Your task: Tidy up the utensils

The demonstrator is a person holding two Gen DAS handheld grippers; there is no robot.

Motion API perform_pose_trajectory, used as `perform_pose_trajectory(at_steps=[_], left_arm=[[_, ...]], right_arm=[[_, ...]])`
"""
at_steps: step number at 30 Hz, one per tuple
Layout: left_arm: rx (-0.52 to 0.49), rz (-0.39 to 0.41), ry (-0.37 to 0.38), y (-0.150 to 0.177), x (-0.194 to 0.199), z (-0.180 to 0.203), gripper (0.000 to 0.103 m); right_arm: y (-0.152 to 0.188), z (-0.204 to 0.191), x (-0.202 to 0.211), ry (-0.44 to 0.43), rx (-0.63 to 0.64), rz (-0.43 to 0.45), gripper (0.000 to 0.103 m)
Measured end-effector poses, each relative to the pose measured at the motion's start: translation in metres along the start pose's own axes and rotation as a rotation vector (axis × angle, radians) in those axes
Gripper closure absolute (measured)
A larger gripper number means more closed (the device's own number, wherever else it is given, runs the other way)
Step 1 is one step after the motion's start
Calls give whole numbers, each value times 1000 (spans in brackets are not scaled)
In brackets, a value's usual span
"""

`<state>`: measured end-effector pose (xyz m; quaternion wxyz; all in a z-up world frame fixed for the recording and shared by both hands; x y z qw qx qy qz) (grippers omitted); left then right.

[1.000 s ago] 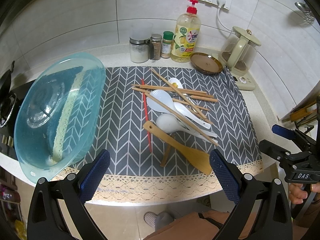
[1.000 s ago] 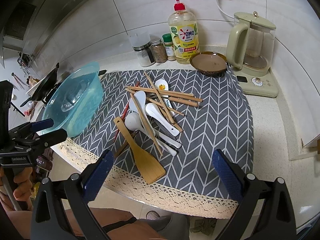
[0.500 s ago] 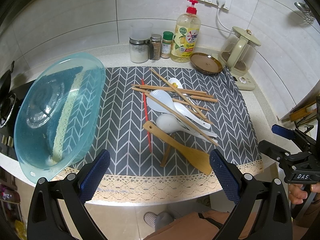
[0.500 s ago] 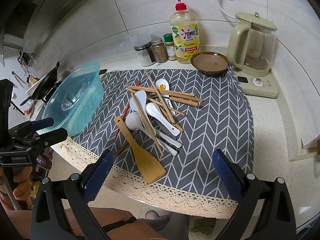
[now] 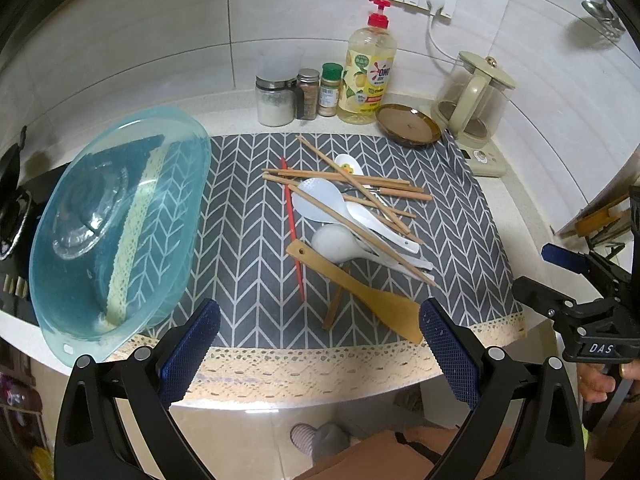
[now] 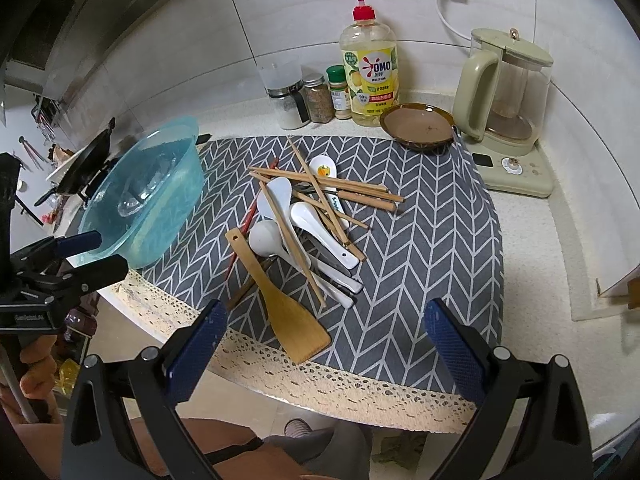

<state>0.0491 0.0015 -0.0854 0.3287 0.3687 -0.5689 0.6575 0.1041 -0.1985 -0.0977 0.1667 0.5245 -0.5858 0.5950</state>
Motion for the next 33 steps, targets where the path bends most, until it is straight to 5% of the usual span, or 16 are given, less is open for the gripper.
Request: perform_pose_trajectory(at_steps=[20,26,33], left_arm=[[-61,-9,64,19,-10,-3,4],[-47,-23,61,12,-37,6,4],[42,-22,11,-19,-82,6,4]], right_arm=[[11,-5,-1,47,-83,-5,7],[7,19,8,66,-228,150,7],[-17,23,23,-7,-178,284,7]])
Point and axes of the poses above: each gripper's, at about its wrist camera, not at the fingertips, and x roughly against the way its jaws point, z to its right, y to its underside, the point moved 10 cm from there along -x, roughly the way its jaws point, and after that the axes turned 1 degree about -x, right-handed, at the moved point
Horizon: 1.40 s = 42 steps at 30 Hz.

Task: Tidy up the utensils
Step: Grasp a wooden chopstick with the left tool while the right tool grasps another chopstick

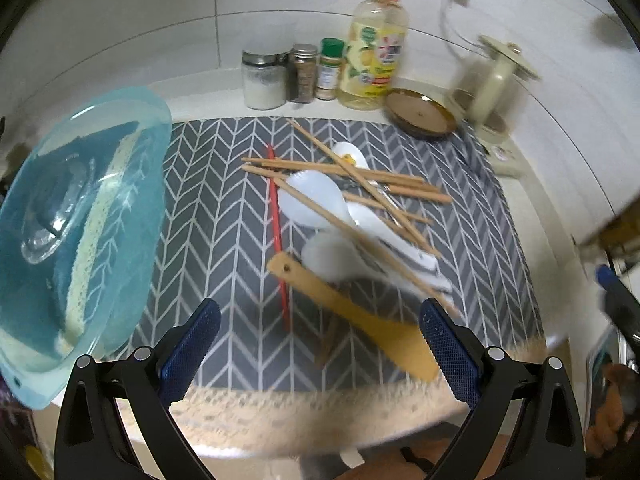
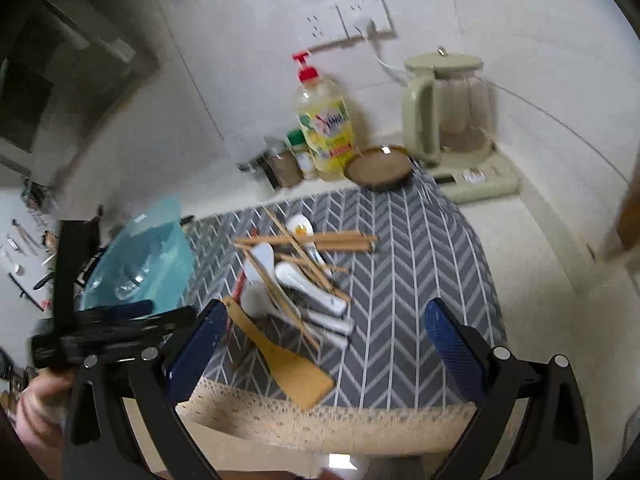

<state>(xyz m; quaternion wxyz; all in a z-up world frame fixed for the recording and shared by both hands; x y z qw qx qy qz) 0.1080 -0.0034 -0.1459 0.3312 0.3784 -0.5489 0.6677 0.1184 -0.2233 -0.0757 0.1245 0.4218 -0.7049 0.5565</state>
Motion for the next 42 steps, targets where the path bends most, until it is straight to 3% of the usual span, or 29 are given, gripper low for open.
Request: perform_pose_trajectory(at_steps=[2,5,8,14,21,27,33,37,38,39,40,42], left_arm=[[26,-8,-22,-9,-12,-1,4],[57,-12,-56,-25,-29,-1,4],[66,-22,-69,-37,-46,0,4],[161,-48,-10,-61,-85,-6,17],[259,-127,92,-83,-140,-16,34],[203,-110,146,-120,-161,2,52],[38,-121,272,-141,-163,43,76],[-14,-144,234,-131,-153,40,75],[-18,-133,215,-129,-146,36,68],[-27,-124,196,-127,-139,32,48],[-49,-99,173,-125,-129,28,39],[-115,-64,155,-118,-114,24,35]], right_arm=[[-14,2,-1,-42,24,9,7],[-23,-4,-15,-205,30,-56,7],[-29,8,-37,-236,4,-121,7],[-35,46,-86,-198,-115,-225,7],[-40,54,-102,-135,-136,-200,7],[-41,52,-93,-78,-155,-155,7],[-34,57,-93,-46,-197,-158,7],[-32,54,-96,-51,-198,-157,7],[-32,52,-97,-56,-194,-159,7],[-32,51,-98,-59,-189,-160,7],[-32,49,-100,-62,-181,-160,7],[-30,46,-106,-63,-156,-166,7]])
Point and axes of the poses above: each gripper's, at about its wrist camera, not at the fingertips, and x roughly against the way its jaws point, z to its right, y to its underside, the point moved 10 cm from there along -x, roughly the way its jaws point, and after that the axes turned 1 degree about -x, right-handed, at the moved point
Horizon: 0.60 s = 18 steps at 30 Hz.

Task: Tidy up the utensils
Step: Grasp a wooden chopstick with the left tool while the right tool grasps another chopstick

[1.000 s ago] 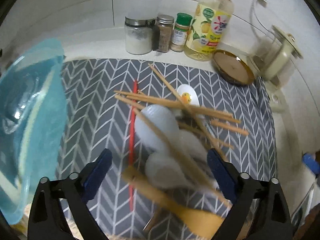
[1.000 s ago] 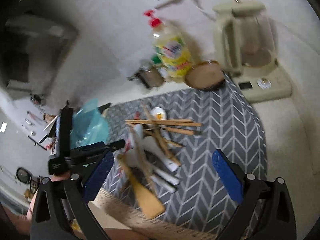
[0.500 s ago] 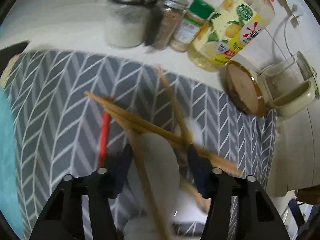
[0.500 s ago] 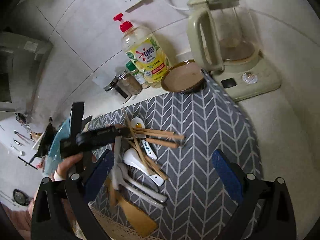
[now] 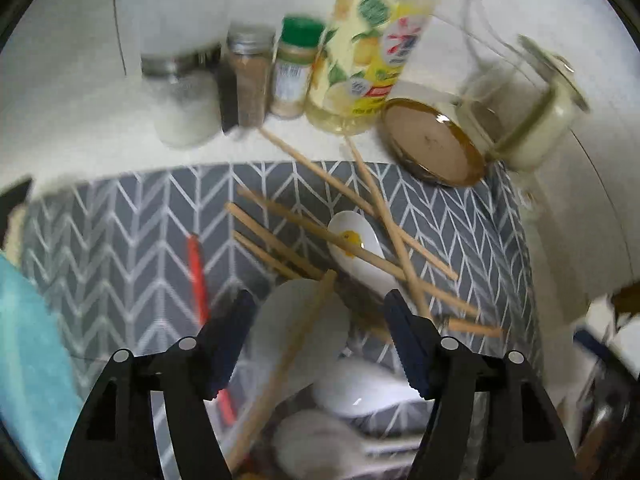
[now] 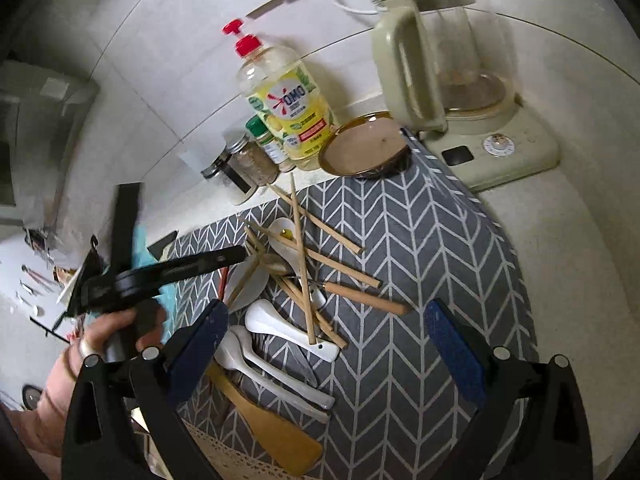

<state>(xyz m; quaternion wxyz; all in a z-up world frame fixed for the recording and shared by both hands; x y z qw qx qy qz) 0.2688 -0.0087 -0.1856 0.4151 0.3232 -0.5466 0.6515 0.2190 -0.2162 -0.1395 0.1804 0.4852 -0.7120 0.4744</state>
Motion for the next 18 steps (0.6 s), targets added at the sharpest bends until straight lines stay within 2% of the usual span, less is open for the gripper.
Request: perform_pose_trajectory(at_steps=[4,6,7,9,12,13,14,15,16,18], left_arm=[[-125,-51,-24,25,3,1,35],[-134,-83,-41,36,-1,-2,39],[-127,-97,-39,42,-1,-7,41],[-97,-121,-24,53,-2,-13,53],[-67,-143,-41,65,-6,-24,56],[-37,-150,-33,67,-8,-29,62],[-14,-159,-16,68,-8,-31,74],[10,-154,10,67,-7,-32,80],[35,-161,39,67,-3,-32,80],[59,-160,39,66,6,-37,86]], right_arm=[[2,-2,-13,4,35,-19,7],[3,-5,-19,9,71,-23,7],[3,-6,-22,11,87,-27,7],[3,-6,-26,12,105,-32,7],[2,-7,-29,16,122,-32,7],[1,-6,-30,17,125,-32,7],[1,-7,-31,18,128,-34,7],[1,-7,-32,18,130,-35,7],[2,-7,-33,18,132,-37,7],[3,-10,-34,15,137,-38,7]])
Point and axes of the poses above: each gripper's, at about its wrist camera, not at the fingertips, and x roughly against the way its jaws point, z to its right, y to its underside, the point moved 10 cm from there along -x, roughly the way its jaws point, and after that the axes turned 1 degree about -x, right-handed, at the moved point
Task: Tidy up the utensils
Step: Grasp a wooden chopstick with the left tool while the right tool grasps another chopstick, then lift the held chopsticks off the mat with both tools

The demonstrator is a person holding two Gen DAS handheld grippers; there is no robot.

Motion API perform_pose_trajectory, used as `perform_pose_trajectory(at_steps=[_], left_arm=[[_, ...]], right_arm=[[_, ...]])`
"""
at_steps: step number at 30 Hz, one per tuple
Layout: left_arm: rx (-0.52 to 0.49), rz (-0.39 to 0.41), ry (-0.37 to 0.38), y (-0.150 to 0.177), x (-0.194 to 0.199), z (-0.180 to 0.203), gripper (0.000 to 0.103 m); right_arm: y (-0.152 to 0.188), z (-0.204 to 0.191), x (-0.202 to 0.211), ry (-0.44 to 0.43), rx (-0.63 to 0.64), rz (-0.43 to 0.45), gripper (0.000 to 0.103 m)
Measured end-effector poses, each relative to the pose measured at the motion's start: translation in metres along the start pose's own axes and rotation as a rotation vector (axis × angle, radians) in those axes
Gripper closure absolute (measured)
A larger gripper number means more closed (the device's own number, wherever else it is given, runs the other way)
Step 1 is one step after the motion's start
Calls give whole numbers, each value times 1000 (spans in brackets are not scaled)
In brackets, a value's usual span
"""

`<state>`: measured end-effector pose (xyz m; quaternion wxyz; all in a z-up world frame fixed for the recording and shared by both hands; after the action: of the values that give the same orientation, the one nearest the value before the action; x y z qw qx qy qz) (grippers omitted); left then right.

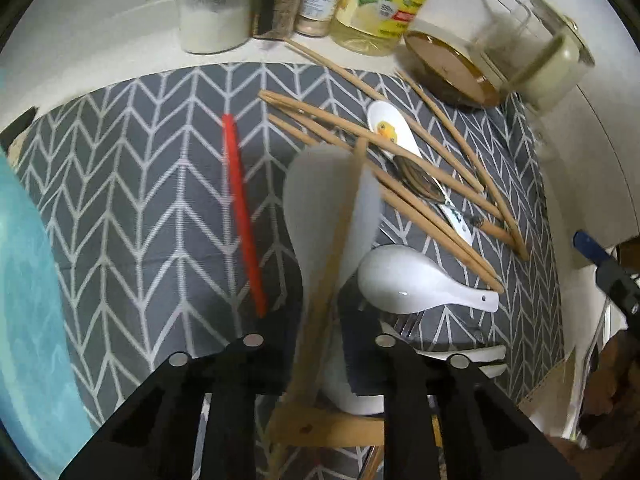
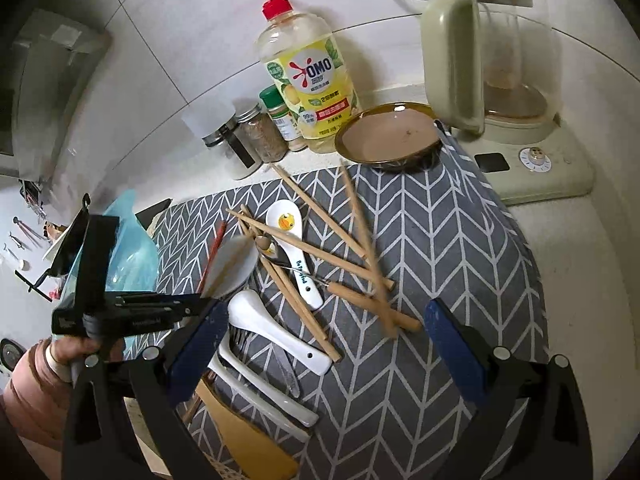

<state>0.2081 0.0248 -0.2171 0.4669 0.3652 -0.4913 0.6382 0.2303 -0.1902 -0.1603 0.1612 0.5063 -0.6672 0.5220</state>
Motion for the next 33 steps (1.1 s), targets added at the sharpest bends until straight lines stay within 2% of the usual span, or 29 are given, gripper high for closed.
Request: perform_pose_trajectory(at_steps=[6,7,8,10,15,17,21,22,23,24,26,27,28,29,30,31,33], left_arm=[[71,-21,42,15,19,-10,89],[66,-25,33,17,19,-11,88],[50,-22,-14,21,19,-15,84],[38,-38,-48,25,11,-18,83],[88,-18,-1,30,20,-20,88],[93,-10,6,31,23,-20,90],[105,-6,-2,31,25,-20,91],[104,-6,-2,33,27,-20,91],[105,-7,-4,33,27,-20,91],[110,-6,-7,32,26,-19,91],[129,-2,-3,34,29,-19,92],[138,0,-3,35,31,-19,97],[145,9,3,36,35,-19,101],[148,14,11,37,39,-19,102],[150,20,3,37,42,-21,102],[150,23,-3,37,43,-22,102],[148,20,-11,39,43,-24,101]], right_arm=[[3,-8,-6,-12,14,-13,7],[3,-9,-7,-13,17,-13,7],[2,-10,-8,-11,22,-12,7],[1,-7,-11,3,31,-11,7],[-12,19,-14,88,69,39,10],[-19,30,-17,110,86,66,26],[-34,53,-42,171,114,53,30],[-37,58,-52,195,133,38,42],[-38,61,-58,205,145,22,59],[-38,63,-66,211,160,-2,63],[-34,67,-80,224,188,-49,65],[-32,68,-86,233,202,-67,65],[-31,65,-86,237,236,-46,65],[-30,64,-87,246,266,-43,66],[-30,62,-88,250,291,-39,72],[-30,60,-87,239,296,-34,89],[-31,61,-86,247,284,-30,92]])
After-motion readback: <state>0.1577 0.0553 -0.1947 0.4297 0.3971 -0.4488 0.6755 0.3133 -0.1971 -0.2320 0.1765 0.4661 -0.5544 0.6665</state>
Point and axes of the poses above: each gripper's, at about its wrist camera, not at the fingertips, and x roughly against the way its jaws point, z to its right, y to its underside, the point moved 10 cm from there along -x, roughly the way its jaws point, and after that the axes turned 1 degree about -x, right-handed, at the moved point
